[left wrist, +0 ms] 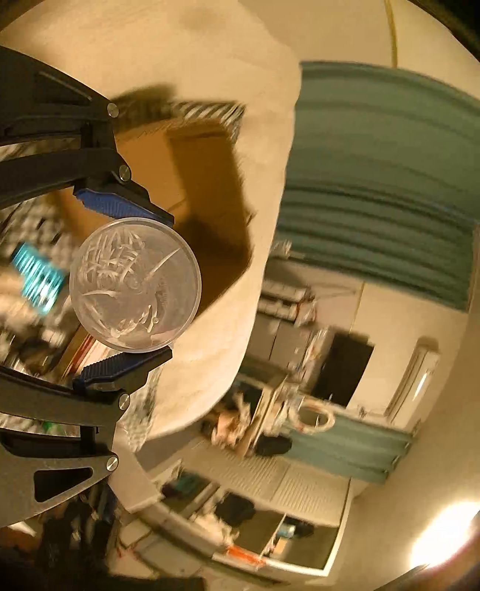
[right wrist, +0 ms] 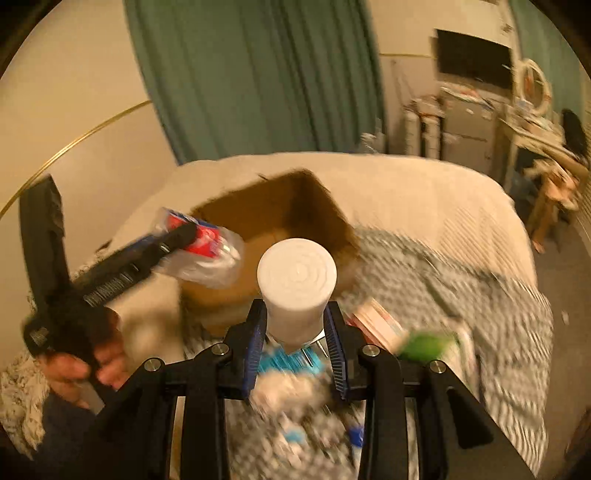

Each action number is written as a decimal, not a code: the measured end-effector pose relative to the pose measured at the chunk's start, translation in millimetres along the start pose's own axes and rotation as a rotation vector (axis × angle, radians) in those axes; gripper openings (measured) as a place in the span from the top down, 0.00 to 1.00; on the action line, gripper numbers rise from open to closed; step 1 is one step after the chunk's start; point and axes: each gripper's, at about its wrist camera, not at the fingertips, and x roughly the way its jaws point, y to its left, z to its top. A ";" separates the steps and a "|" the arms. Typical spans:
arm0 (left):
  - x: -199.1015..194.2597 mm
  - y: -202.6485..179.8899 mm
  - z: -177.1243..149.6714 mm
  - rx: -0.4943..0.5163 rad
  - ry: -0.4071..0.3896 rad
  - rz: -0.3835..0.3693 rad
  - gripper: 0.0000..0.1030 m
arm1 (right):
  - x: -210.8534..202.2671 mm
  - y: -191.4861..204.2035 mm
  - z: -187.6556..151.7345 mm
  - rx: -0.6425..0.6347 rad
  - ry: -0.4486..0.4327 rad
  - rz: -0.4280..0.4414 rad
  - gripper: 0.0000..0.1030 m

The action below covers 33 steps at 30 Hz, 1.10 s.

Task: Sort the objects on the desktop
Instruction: 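Carry the blue floss tub into the cardboard box with left tool while right tool carries white cylinder there, then reach the left tool to the white lace cloth and the right tool to the green-white medicine box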

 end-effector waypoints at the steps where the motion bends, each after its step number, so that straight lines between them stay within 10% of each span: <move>1: 8.2 11.1 1.1 -0.005 0.004 0.024 0.37 | 14.3 6.0 10.6 -0.006 0.000 0.011 0.70; 8: 61.3 65.8 -16.9 -0.120 0.083 0.040 0.37 | 109.9 17.5 46.7 0.037 0.022 -0.001 0.69; 10: 61.7 67.0 -24.4 -0.145 0.084 0.012 0.31 | 112.0 13.3 49.4 0.070 0.005 0.022 0.49; 13: 60.0 62.2 -24.6 -0.129 0.077 0.001 0.11 | 91.2 4.5 47.9 0.080 -0.045 -0.006 0.39; 18: 37.2 39.6 -26.5 -0.062 0.047 0.040 0.11 | 32.1 -3.6 18.3 0.051 -0.081 -0.066 0.39; 26: -25.7 -12.1 -63.1 -0.021 0.051 -0.100 0.00 | -58.8 -47.5 -74.6 0.034 -0.066 -0.208 0.35; 33: -30.9 -47.6 -144.4 0.061 0.099 -0.036 0.00 | -79.4 -93.8 -146.8 0.101 -0.082 -0.284 0.33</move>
